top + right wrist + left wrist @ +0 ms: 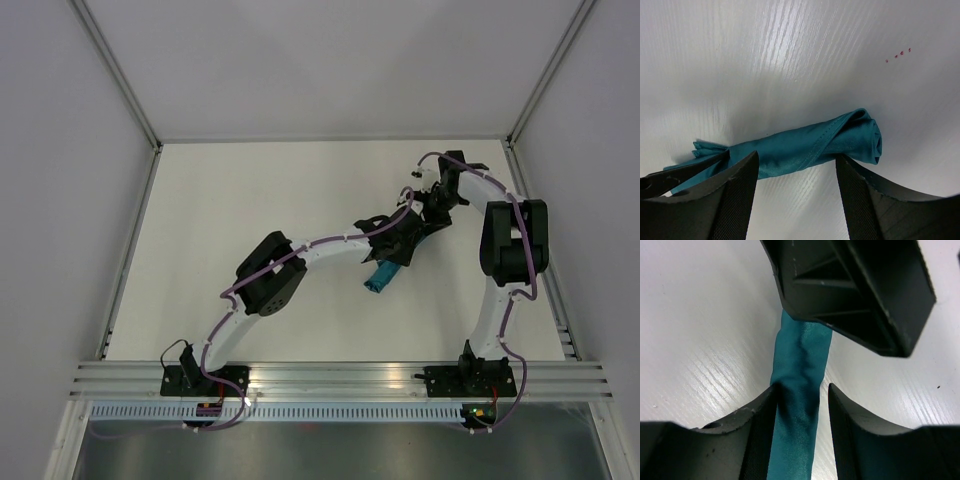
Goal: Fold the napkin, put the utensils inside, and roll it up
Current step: Roll the napkin with the utensil
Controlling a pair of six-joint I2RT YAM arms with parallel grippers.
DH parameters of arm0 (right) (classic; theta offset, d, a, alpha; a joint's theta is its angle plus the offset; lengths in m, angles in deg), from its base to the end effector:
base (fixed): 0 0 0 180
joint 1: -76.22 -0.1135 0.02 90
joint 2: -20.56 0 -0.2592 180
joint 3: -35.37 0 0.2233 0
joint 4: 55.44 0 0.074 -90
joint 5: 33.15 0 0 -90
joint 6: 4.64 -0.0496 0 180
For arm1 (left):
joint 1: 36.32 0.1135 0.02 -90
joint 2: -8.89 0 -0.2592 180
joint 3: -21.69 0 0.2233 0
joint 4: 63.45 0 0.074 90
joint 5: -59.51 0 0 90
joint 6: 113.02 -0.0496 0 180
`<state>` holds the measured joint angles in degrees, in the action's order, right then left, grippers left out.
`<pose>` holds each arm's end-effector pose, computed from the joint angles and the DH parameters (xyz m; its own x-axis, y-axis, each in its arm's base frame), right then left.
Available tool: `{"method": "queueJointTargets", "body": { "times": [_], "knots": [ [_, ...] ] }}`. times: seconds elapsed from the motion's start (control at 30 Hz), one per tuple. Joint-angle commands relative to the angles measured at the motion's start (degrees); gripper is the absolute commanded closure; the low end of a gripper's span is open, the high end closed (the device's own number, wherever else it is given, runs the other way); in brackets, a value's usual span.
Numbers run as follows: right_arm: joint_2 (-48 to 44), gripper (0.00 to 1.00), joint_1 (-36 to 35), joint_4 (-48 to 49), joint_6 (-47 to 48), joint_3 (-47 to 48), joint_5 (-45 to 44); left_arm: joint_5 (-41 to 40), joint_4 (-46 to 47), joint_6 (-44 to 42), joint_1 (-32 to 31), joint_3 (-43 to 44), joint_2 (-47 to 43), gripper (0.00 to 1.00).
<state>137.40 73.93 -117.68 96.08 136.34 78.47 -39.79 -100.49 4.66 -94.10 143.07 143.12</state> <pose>0.3755 0.0333 0.1662 -0.9397 -0.2106 -0.2695 -0.2929 0.9024 0.3159 0.2722 -0.4168 0.1555 -0.7232 0.2876 -0.6279 0.5008 0.8445 -0.1898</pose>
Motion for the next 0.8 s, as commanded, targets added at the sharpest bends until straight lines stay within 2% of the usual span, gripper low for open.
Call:
{"method": "queueJointTargets", "body": {
  "times": [0.0,0.4,0.77],
  "knots": [
    [2.7,0.31,-0.4,0.4,-3.5,3.0,-2.7,5.3,-6.8,1.4,0.4,-1.6,2.4,0.49],
    [8.0,0.31,-3.1,-0.5,-4.6,13.0,-4.3,8.4,-5.6,1.3,0.5,-1.5,2.3,0.49],
    [10.4,0.31,-6.3,-1.1,-4.8,17.7,-4.7,8.9,-5.5,1.3,1.0,-1.9,1.6,0.49]
  ]
}}
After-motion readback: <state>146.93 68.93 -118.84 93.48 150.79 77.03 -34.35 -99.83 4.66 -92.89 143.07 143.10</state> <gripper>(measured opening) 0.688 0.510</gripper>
